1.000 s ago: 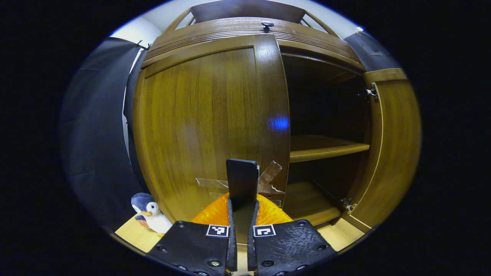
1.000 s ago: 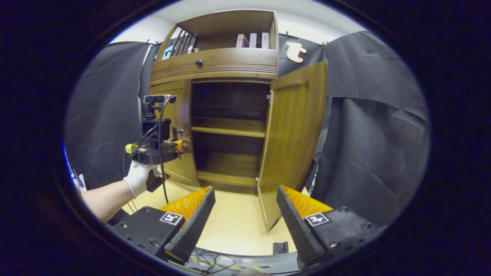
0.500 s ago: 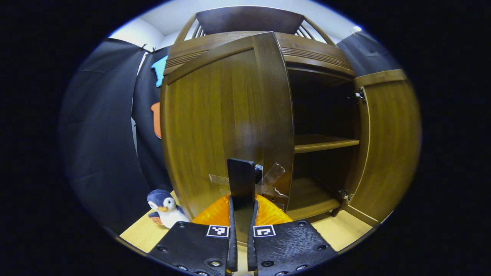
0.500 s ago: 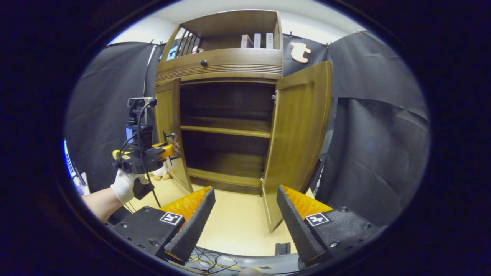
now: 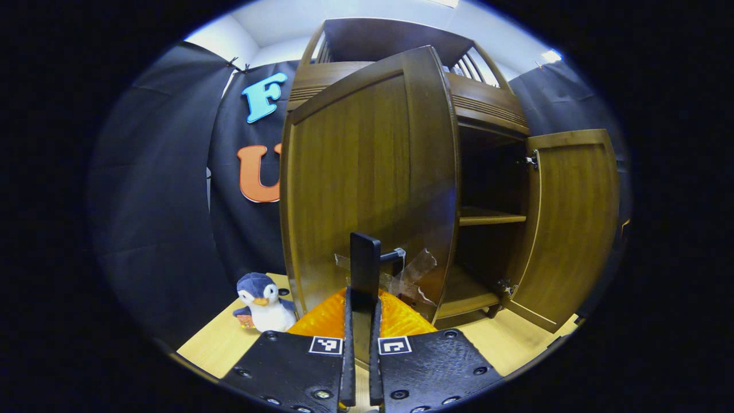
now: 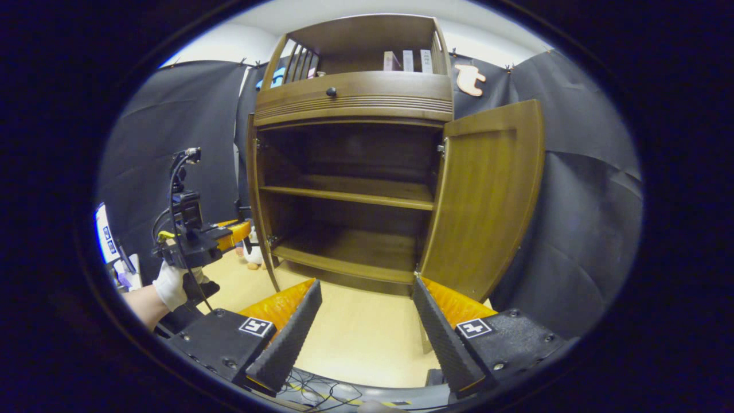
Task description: Open the right door of the double-door shoe cabinet with the right hand, and open the left door with the left hand.
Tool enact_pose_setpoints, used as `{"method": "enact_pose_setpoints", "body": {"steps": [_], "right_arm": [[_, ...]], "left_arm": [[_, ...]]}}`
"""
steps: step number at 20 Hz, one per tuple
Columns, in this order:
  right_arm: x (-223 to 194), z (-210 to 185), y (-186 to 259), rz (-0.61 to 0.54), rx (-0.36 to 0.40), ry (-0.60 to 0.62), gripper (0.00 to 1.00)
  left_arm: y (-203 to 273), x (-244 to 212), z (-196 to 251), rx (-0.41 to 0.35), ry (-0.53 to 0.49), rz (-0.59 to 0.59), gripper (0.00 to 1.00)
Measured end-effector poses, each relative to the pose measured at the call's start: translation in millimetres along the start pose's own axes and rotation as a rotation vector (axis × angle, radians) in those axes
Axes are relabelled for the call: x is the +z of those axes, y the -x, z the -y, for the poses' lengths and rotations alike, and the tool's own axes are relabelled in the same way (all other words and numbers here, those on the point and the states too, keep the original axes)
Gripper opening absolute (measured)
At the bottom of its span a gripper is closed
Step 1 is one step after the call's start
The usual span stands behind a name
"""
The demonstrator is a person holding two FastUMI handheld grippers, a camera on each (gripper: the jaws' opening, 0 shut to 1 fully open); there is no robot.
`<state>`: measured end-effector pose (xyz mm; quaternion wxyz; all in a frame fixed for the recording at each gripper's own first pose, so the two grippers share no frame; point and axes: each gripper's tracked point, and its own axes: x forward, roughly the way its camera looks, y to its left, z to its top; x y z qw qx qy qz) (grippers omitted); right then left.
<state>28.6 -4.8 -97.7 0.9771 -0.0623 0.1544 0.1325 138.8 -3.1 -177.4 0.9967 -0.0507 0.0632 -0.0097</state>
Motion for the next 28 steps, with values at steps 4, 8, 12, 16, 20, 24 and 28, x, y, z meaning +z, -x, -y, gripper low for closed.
{"method": "enact_pose_setpoints", "body": {"steps": [4,8,12,16,20,24,28], "right_arm": [[2,-14,-7,0.002,0.026,0.005,1.0],[0,-30,-14,-0.006,0.054,0.003,1.0],[4,-43,-18,-0.004,0.074,0.009,1.0],[4,-51,-21,-0.001,0.089,0.007,1.0],[4,-61,-24,0.0,0.097,0.002,1.0],[4,-73,-26,-0.005,0.112,0.009,1.0],[8,-83,-27,0.006,0.118,0.011,1.0]], "left_arm": [[14,0,-17,-0.01,-0.024,0.007,0.08],[26,-1,-40,0.021,-0.022,0.007,0.0],[32,-3,-55,-0.009,-0.031,0.0,0.0],[37,-4,-71,-0.05,0.002,0.007,0.0],[44,-6,-100,-0.064,0.017,0.001,0.0],[46,-7,-124,-0.084,0.023,0.003,0.0],[45,-7,-149,-0.137,0.022,0.0,0.0]]}}
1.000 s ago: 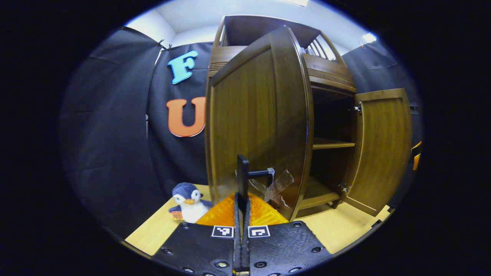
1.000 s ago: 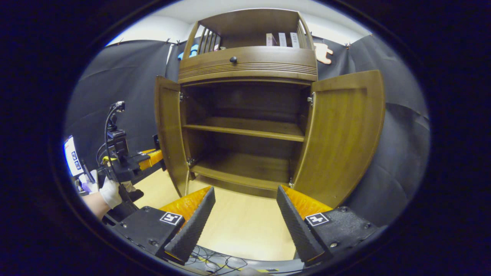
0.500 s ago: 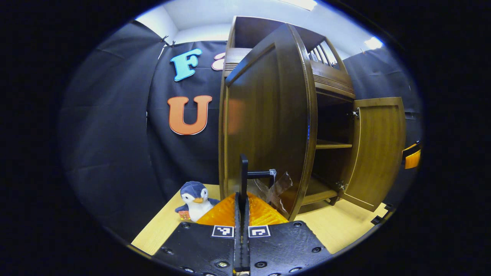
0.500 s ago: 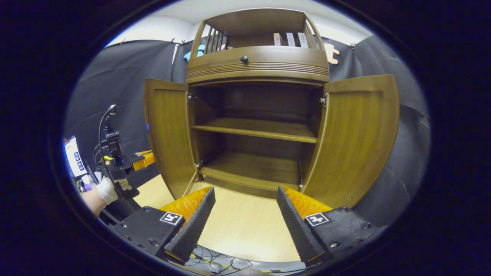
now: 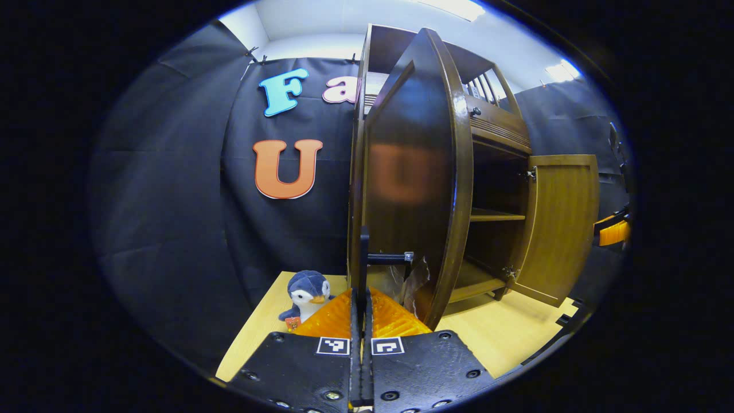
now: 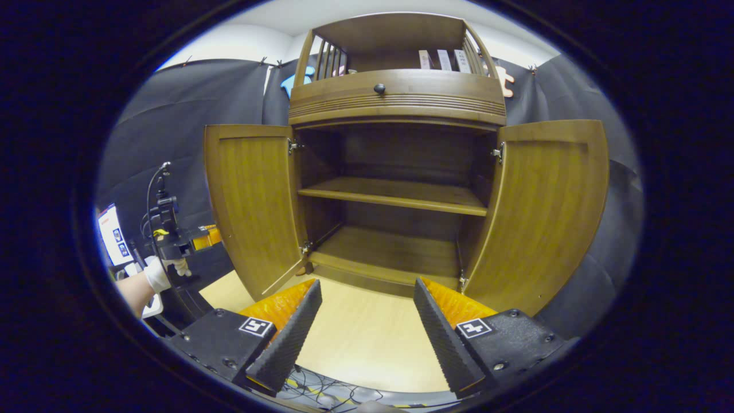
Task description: Open the right door of the double-door shoe cabinet with the right hand, and open the left door with the left hand.
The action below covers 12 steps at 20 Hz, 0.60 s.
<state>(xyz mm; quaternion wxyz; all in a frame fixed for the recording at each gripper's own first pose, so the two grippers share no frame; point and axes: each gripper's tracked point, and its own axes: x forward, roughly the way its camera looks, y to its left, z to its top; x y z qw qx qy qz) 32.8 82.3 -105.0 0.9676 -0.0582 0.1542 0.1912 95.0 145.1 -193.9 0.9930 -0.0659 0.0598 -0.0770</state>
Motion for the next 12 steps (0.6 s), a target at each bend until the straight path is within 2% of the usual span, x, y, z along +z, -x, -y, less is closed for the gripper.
{"method": "enact_pose_setpoints", "body": {"steps": [2,6,9,12], "right_arm": [[0,-4,0,-0.001,0.001,0.005,1.0],[-1,-13,0,-0.008,0.001,0.017,1.0],[0,-19,2,-0.006,-0.002,0.032,1.0],[0,-21,2,-0.005,-0.005,0.033,1.0]], "left_arm": [[2,0,-16,-0.019,0.022,-0.002,0.0],[-1,1,-27,-0.118,0.101,-0.009,0.0],[0,-1,-26,-0.167,0.074,-0.03,0.01],[2,-6,-27,-0.184,0.07,-0.069,0.05]]}}
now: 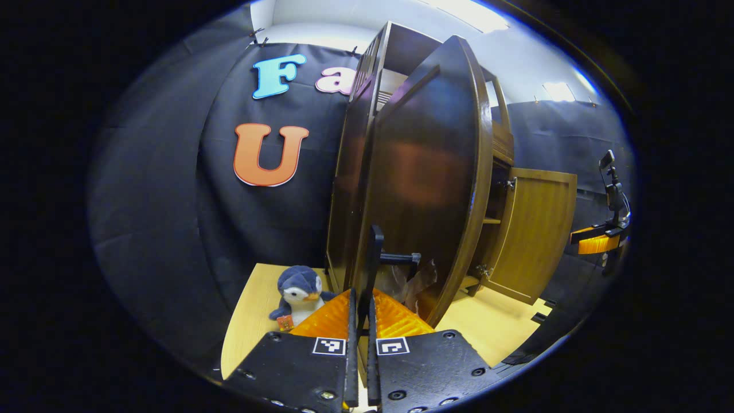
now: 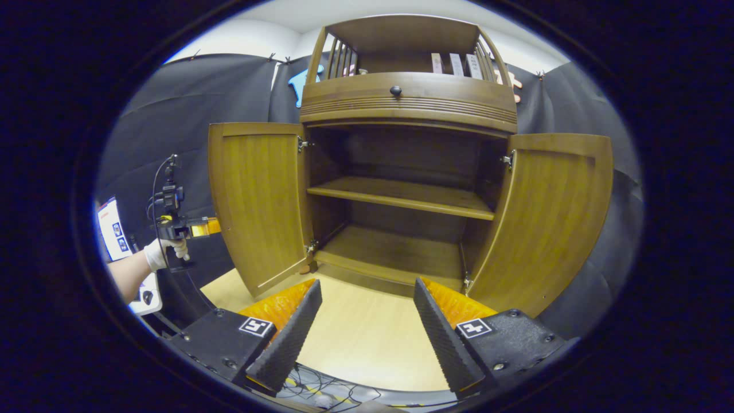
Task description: Open the right door of the double-door shoe cabinet with the right hand, and open the left door with the left hand.
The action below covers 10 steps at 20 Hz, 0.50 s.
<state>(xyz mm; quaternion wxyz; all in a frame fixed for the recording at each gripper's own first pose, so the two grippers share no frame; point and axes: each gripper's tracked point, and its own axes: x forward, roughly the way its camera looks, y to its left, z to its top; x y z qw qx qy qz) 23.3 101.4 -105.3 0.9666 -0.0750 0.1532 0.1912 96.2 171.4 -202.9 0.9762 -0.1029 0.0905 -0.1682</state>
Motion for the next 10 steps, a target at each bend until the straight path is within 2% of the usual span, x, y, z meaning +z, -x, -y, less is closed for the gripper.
{"method": "enact_pose_setpoints", "body": {"steps": [1,2,4,5,6,10], "right_arm": [[0,0,0,0.001,0.0,-0.002,1.0],[0,0,1,0.001,-0.001,-0.003,1.0],[0,1,-1,0.003,0.0,-0.007,1.0],[1,1,-1,0.005,0.002,-0.007,1.0],[2,2,-2,0.01,0.003,-0.005,1.0],[7,12,-6,0.036,-0.006,0.009,1.0]], "left_arm": [[5,-2,-1,0.005,-0.004,-0.014,0.05],[10,-4,-2,0.003,-0.012,-0.027,0.16],[23,-7,-9,0.024,-0.026,-0.049,0.21],[33,-9,-10,0.037,-0.025,-0.063,0.56],[41,-9,-12,0.055,-0.026,-0.072,0.4],[73,0,-13,0.188,-0.056,-0.087,0.97]]}}
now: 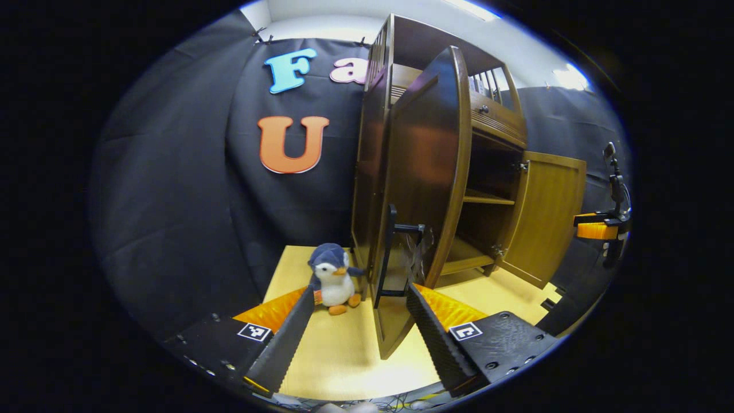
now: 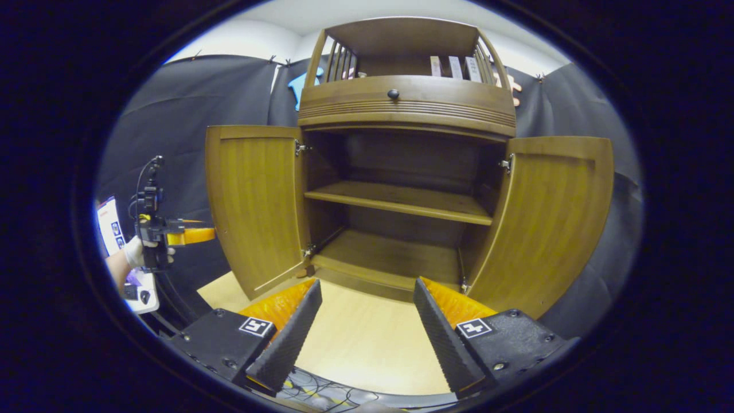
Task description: Open the right door of the double-door shoe cabinet with the right hand, and open the left door with the left hand.
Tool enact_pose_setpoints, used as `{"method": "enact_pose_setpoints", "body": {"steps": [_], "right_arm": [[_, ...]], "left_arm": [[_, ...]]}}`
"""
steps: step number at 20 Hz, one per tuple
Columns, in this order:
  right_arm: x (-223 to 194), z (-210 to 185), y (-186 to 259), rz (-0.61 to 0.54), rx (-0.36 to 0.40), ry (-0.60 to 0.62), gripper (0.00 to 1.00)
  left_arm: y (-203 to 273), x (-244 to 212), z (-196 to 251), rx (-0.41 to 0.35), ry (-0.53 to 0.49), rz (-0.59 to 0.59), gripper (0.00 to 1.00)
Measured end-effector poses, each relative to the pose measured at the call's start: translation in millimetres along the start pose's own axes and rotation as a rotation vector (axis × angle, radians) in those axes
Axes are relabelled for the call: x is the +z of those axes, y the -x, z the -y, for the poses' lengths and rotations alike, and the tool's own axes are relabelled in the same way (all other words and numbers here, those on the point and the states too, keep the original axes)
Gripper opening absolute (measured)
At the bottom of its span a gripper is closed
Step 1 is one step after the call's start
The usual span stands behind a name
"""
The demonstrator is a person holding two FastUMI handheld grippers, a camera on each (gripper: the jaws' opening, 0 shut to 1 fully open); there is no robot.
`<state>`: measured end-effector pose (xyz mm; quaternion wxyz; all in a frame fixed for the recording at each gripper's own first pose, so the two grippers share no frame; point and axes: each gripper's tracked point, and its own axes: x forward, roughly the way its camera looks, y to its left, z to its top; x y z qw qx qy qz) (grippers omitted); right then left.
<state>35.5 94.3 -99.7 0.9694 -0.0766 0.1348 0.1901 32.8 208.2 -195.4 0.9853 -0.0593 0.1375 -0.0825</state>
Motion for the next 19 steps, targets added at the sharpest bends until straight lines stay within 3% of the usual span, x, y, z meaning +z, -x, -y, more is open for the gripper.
{"method": "enact_pose_setpoints", "body": {"steps": [1,2,7,8,10,11,19], "right_arm": [[2,3,-1,0.007,0.0,-0.003,1.0],[4,6,-2,0.015,-0.001,-0.009,1.0],[20,27,-3,0.055,-0.013,-0.039,1.0],[23,31,-3,0.062,-0.017,-0.044,1.0],[28,41,-2,0.077,-0.028,-0.054,1.0],[31,46,-2,0.084,-0.034,-0.06,1.0],[49,92,15,0.151,-0.133,-0.131,0.99]], "left_arm": [[9,5,0,0.047,-0.021,0.005,1.0],[17,13,3,0.087,-0.041,0.015,0.95],[53,71,50,0.234,-0.058,0.1,0.95],[56,83,60,0.262,-0.078,0.11,0.9],[59,109,80,0.31,-0.103,0.14,1.0],[57,121,93,0.311,-0.104,0.157,0.95],[11,141,196,0.282,-0.071,0.185,0.96]]}}
